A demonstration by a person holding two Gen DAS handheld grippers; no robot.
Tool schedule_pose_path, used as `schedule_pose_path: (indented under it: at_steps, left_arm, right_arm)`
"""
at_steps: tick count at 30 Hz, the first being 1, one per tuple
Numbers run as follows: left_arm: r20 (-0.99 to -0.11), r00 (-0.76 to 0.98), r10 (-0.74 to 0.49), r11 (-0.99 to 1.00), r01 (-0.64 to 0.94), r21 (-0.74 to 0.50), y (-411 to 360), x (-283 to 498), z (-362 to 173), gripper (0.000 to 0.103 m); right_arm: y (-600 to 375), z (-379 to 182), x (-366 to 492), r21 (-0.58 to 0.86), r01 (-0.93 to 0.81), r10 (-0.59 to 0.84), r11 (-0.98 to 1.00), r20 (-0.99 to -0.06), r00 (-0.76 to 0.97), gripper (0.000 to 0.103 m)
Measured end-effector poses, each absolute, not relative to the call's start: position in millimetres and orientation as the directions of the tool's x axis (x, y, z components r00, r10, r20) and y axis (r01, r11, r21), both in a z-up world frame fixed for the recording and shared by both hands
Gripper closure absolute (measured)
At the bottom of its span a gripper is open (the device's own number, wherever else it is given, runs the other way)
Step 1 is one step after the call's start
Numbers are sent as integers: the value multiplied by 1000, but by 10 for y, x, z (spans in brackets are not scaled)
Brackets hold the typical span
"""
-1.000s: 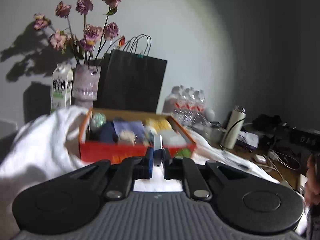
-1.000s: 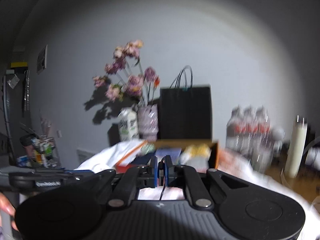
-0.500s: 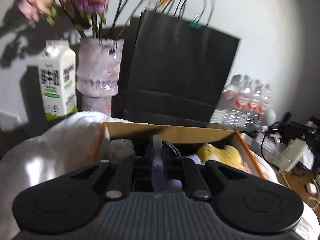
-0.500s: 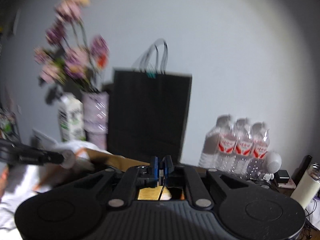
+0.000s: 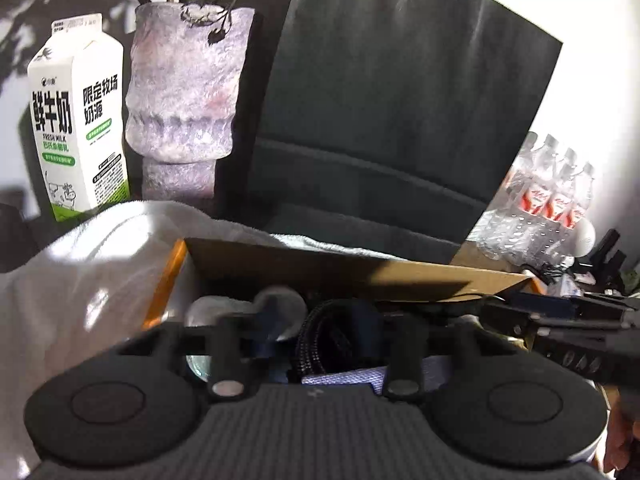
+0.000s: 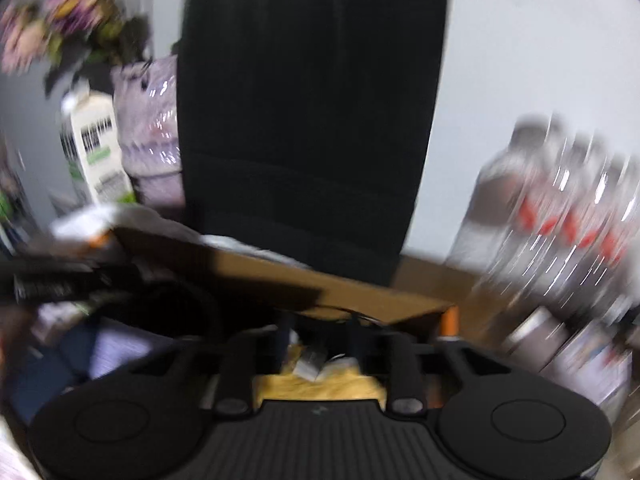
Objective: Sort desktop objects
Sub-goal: 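Carry the white pieces into the red box and open both grippers, then withdraw both grippers from the box back over the table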
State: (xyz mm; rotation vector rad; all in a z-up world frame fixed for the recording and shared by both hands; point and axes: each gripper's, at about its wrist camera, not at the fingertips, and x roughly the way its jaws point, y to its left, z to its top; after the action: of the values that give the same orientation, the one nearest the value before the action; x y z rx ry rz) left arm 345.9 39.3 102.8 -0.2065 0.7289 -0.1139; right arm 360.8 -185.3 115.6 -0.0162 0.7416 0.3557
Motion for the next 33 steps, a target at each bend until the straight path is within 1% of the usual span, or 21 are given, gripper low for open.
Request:
schedule_pose_path:
  at_steps: [1,2,4,6,8,10,12,14,15,17,18,21,23,25,27,28,30,31,33]
  left_arm:
    - [-650,740,-173,975,34,-220,397,3447,1064,36]
    - [-654,740,-156,979,26,-203,389,3437,1096,25]
    - [-672,736,-81,987,-34,-157,370,3398,1153,11]
    - [-684,728,-51,987,-68,-145,359,3341,1199,10]
    - [-701,713,-36,988,-82,-134,323,3264,1238,3]
    - [-708,706,-16,990,-87,-109,279,3147,1282,2]
    - [-706,708,18,994,-85,-61,219,2984,1323,0]
    - [-681,729,64,995,-96,-10,163,2726,1347,0]
    - [-667,741,68,996,-88,4,143,2575,1338,0]
    - [-649,758,60,998,-67,14,128,2292,1289,0]
    - [-651,756,61,998,-65,18,126,2162,1265,0]
    - [-648,761,34,999,-45,-1,136,1701,1213,0]
    - [-626,780,-4,999,-22,-34,159,1310,1196,0]
    - [-594,801,-73,996,25,-89,183,881,1185,0]
    - [-559,820,-127,990,70,-122,199,478,1156,0]
    - [-533,836,-128,990,76,-117,200,289,1138,0]
    - [-467,881,-73,997,58,-46,158,-71,1086,0]
    - [-445,895,-41,999,46,1,130,-226,1042,0]
    - [-431,902,26,999,-6,47,98,-478,942,0]
  right_arm:
    - [-1885,1186,3617,148,-311,328,939,-657,679,46]
    - [-1903,1231,3626,171,-296,332,940,-662,672,42]
    - [-1925,1311,3616,192,-263,322,946,-677,662,41]
    - [-1883,1375,3588,166,-228,278,959,-701,656,41]
    - [-1858,1421,3500,127,-195,226,973,-718,659,41]
    - [-1849,1489,3349,117,-195,219,974,-717,662,41]
    - [-1879,1541,3164,119,-206,228,971,-707,670,40]
    - [-1911,1609,2947,98,-212,220,972,-684,696,40]
    - [-1914,1621,2803,74,-217,210,973,-663,718,38]
    - [-1922,1596,2476,13,-256,208,967,-624,753,31]
    - [-1938,1567,2309,-19,-272,204,962,-610,766,31]
    - [-1992,1495,1807,-74,-295,200,953,-578,791,30]
    - [-2083,1447,1455,-44,-309,236,950,-545,805,28]
    - [-2175,1379,1108,-19,-325,268,946,-521,810,22]
    - [-2242,1301,750,-11,-328,279,945,-502,819,21]
    - [-2264,1266,591,-9,-327,280,945,-496,822,21]
    - [-2318,1196,278,7,-315,282,949,-467,838,21]
    - [-2340,1155,121,13,-311,282,950,-456,844,19]
    - [-2389,1058,-144,40,-276,266,960,-435,861,14]
